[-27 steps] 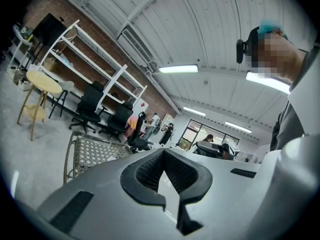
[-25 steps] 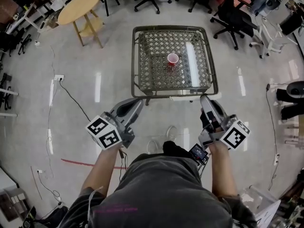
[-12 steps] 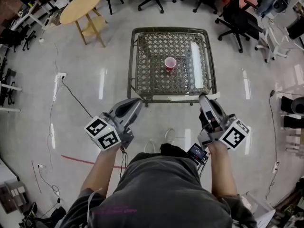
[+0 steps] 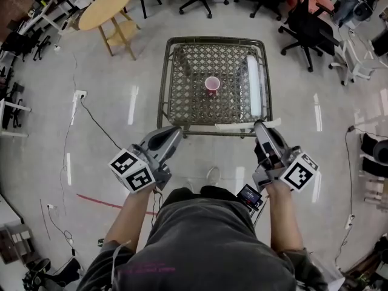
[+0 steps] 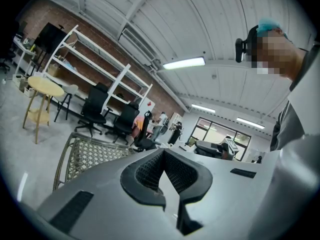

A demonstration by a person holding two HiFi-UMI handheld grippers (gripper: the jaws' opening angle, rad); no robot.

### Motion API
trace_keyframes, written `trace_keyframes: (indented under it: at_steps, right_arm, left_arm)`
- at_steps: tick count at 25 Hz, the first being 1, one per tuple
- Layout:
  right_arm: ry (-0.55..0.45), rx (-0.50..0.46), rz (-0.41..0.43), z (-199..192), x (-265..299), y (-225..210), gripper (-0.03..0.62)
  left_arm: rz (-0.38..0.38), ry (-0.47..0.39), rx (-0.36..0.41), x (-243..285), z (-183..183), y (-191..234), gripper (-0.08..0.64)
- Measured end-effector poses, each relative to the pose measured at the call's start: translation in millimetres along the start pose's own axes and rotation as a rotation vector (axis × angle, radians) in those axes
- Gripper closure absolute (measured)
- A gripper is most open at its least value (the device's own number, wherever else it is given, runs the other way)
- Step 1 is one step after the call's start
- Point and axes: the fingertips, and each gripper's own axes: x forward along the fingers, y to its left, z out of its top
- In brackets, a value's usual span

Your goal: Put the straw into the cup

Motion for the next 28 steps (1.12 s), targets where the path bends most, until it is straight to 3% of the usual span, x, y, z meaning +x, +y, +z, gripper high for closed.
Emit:
trace_keyframes:
  at_steps: [18, 28]
  right_arm:
    - [0.008, 0.021, 0.009, 19, 5, -37, 0.548]
    - [0.006, 0.009, -0.016, 30, 24, -47, 0.548]
  left_arm:
    - [0.029, 0.008, 0.0, 36, 1, 6, 0.551]
    - [-0.004, 0.005, -0.004, 52, 13, 26, 0.551]
